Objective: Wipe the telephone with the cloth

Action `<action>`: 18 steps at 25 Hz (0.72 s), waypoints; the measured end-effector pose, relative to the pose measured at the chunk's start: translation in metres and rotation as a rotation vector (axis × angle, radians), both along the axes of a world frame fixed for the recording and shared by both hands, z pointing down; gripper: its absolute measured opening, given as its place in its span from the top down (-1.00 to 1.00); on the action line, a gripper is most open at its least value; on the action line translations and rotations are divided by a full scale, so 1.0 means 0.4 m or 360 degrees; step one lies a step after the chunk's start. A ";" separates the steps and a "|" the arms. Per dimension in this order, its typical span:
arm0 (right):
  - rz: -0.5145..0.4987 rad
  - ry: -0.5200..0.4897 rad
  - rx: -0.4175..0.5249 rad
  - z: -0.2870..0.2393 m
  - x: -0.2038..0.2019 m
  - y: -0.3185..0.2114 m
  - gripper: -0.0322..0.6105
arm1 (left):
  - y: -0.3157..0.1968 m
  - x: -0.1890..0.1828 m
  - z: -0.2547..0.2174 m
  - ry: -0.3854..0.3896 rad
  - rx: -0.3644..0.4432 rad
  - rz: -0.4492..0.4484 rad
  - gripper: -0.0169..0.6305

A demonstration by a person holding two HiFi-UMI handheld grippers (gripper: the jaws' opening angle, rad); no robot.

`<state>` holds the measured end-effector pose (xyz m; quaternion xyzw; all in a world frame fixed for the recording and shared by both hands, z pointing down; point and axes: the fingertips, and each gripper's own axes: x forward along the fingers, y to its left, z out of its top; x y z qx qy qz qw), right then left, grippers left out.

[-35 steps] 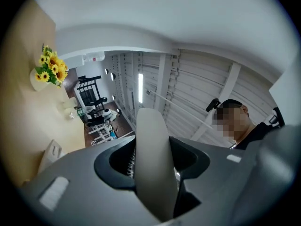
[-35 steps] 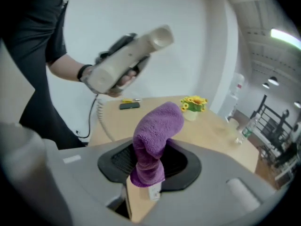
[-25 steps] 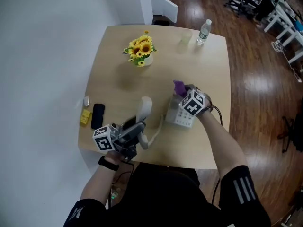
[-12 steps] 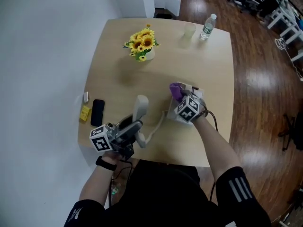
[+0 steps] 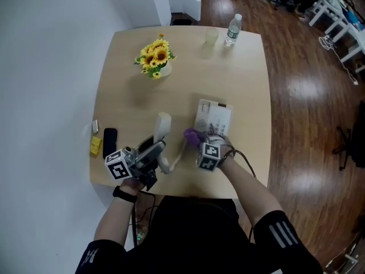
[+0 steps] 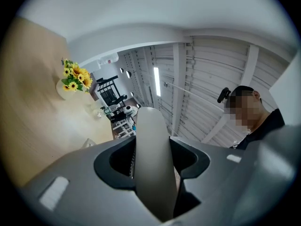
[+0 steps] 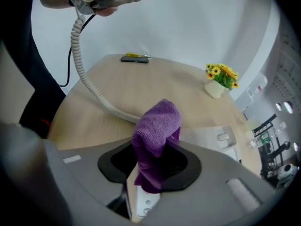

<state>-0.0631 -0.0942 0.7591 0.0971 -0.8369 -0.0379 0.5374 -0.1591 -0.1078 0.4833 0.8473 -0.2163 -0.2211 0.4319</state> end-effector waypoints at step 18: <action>0.0452 -0.0554 -0.0397 -0.229 0.149 0.182 0.47 | -0.126 0.146 0.297 -0.0870 -0.0186 -0.0113 0.29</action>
